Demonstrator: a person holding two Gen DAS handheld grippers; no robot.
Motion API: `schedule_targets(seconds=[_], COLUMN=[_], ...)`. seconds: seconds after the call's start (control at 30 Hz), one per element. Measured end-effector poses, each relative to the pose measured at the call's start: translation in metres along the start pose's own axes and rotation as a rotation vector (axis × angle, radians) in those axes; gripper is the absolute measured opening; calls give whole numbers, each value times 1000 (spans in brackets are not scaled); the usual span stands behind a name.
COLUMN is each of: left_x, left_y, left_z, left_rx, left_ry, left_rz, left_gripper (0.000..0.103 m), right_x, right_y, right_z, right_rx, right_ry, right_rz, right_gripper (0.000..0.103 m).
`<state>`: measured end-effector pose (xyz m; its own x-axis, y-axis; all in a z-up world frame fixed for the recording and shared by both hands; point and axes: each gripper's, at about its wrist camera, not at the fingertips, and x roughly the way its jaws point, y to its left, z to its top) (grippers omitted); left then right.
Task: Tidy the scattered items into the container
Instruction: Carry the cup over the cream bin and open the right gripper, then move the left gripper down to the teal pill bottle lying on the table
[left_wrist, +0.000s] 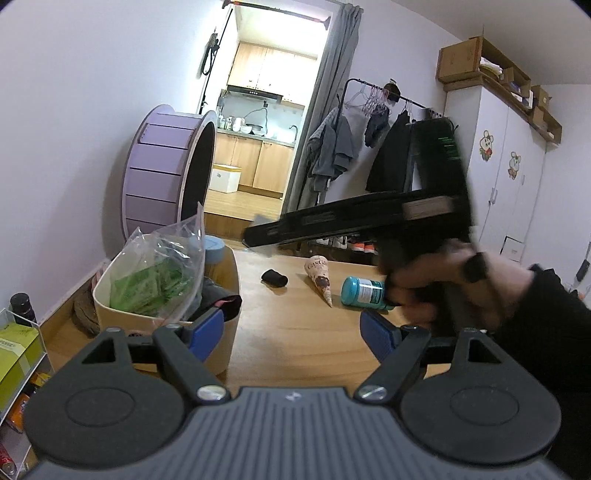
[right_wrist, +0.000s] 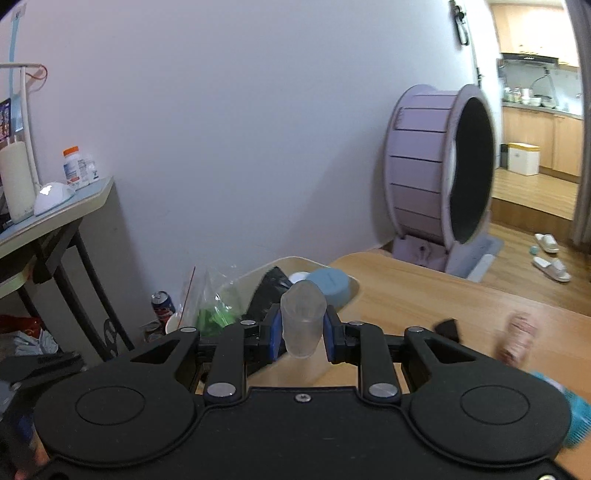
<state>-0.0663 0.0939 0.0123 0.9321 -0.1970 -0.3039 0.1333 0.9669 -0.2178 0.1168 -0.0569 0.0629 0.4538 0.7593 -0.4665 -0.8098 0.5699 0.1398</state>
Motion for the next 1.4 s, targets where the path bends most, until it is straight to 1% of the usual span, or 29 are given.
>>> schedule_targets(seconds=[0.07,0.1,0.13,0.2,0.27,0.3,0.37,0.4,0.57,0.63,0.7,0.73,0.83,1.0,1.07,1.17,1.33,1.4], left_x=[0,0,0,-1,-2,-3,-2,-1,5,10,14,16,24,37,42,52,73,82], left_y=[1,2,1,1,0,-1,-2,-2,-7,-8,-11,-13,-22,-39,-46,-54,-71,-79], left_z=[1,1,1,0,-1,-1,-1,-1,-2,-3,-4,-5,-9,-18,-21,-21,-14,-11], left_rx=[-3,-3,-3,-3,-2,-3,1,4,18,24,30,34,60,129,148,161,223,260], left_ry=[-2,-2,-2,-1,-1,-1,0,1,13,23,30,34,53,79,89,105,130,138], left_rz=[1,2,3,4,3,2,-1,-2,-8,-11,-17,-19,-24,-31,-32,-44,-47,-55], left_gripper=[80,80,80,80,80,80,80,80,80,80,80,80,80,80,80,80,80,80], right_x=[15,23,29,36,35,32,22,18,-20,-41,-62,-72,-98,-124,-129,-141,-156,-163], right_y=[0,1,1,0,0,-1,-2,-3,-13,-19,-24,-28,-42,-70,-78,-87,-104,-110], right_z=[3,3,3,3,2,2,1,2,-3,-11,-21,-26,-44,-76,-84,-96,-107,-112], right_rx=[3,6,9,12,15,17,20,18,24,23,22,25,50,132,161,198,224,208], right_ry=[17,23,20,24,19,12,-13,-25,-56,-67,-81,-84,-87,-96,-102,-132,-140,-127], right_rz=[13,17,15,33,32,35,26,17,-25,-55,-89,-109,-168,-247,-260,-256,-265,-263], right_gripper=[24,29,37,42,42,45,55,61,62,67,72,73,73,77,78,86,87,88])
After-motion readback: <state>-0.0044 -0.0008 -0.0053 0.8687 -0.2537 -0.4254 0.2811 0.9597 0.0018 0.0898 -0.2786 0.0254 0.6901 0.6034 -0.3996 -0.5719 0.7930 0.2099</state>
